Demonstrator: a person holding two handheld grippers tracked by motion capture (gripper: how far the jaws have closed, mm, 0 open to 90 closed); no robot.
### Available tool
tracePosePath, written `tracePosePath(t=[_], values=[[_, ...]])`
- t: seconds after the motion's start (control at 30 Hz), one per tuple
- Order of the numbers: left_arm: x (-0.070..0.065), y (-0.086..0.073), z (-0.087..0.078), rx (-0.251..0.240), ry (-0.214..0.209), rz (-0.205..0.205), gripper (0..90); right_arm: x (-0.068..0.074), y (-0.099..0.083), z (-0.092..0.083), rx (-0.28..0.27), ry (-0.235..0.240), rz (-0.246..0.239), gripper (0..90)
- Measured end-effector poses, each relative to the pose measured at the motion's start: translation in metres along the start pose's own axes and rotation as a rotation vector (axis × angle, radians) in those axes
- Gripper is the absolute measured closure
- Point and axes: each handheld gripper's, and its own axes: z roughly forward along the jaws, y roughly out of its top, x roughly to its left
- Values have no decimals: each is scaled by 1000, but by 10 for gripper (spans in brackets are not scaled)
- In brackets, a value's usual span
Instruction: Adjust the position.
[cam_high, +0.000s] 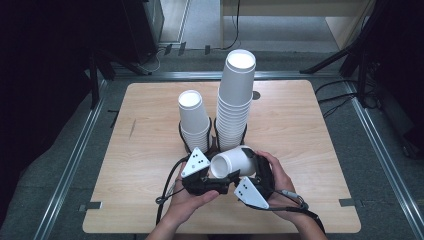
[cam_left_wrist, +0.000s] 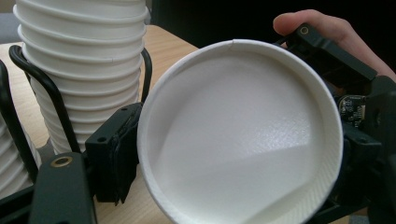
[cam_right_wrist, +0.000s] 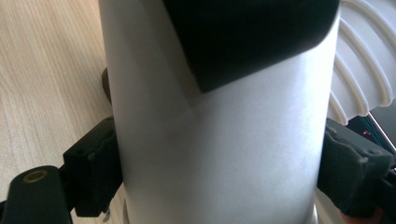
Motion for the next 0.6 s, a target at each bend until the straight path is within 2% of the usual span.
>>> tracePosePath(t=[0.07, 0.17, 0.47, 0.6], values=[[0, 0, -1, -3, 16, 2, 202, 0, 0, 0, 0, -5, -7, 127], [2, 2, 0, 25, 3, -9, 203, 1, -1, 0, 4, -8, -4, 125], [6, 0, 3, 35, -19, -33, 201, 3, -3, -1, 23, -9, -15, 125], [6, -1, 2, 36, -16, -31, 207, 3, -3, 0, 18, -7, -24, 120]])
